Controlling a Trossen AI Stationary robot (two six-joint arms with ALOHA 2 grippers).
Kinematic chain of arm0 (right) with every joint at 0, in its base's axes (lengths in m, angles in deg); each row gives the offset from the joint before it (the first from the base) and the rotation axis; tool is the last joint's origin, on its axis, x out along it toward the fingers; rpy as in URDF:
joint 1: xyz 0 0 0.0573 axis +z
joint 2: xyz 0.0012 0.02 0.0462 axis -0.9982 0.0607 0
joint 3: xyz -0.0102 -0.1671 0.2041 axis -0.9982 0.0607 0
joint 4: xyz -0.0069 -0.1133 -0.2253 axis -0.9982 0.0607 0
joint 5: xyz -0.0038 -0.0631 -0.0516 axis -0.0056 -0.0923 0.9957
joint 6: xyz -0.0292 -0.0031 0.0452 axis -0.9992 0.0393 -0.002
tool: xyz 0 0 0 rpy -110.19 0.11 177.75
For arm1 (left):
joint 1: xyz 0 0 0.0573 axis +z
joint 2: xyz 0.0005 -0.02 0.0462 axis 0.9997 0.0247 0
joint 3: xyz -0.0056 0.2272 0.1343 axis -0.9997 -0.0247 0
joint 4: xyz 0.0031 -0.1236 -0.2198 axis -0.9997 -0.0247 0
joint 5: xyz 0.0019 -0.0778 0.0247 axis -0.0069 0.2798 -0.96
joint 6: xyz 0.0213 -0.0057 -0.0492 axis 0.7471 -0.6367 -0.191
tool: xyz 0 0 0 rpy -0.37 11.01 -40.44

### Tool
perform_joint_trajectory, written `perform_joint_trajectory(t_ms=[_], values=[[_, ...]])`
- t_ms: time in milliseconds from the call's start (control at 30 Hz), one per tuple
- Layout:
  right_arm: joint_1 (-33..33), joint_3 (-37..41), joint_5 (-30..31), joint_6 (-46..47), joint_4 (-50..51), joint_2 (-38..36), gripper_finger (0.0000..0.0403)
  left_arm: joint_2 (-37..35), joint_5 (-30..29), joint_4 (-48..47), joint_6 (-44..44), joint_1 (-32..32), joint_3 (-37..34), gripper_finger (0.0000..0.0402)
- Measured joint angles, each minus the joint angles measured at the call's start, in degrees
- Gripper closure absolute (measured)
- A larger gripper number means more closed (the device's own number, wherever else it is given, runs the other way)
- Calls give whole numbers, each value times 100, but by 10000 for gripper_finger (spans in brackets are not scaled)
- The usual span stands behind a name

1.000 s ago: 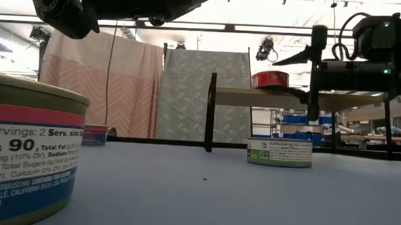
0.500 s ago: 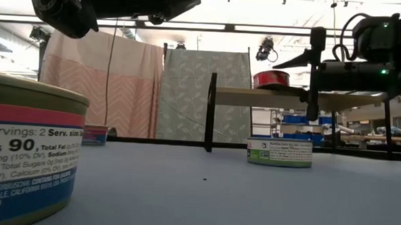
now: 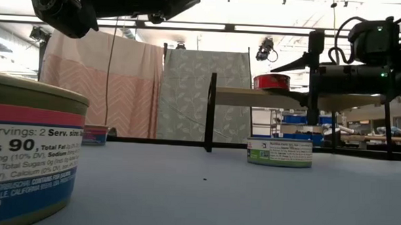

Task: Stack canned seafood by type on shelf
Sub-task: Put the left red tuna can on the shelf

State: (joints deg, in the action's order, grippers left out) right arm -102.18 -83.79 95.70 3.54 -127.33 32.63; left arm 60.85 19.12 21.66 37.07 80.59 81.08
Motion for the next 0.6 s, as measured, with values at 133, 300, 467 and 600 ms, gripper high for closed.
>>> perform_joint_trajectory(t_ms=[133,300,467,600], values=[[-15,-2,-258,-75,135,-2,193,0,-2,10,2,0,0,39],[-11,0,-415,-144,111,-2,197,0,-2,10,4,0,0,39],[-7,7,-734,-405,-103,2,208,0,-2,9,7,0,0,39],[67,7,-941,-467,-261,2,236,0,-2,8,9,0,0,39]])
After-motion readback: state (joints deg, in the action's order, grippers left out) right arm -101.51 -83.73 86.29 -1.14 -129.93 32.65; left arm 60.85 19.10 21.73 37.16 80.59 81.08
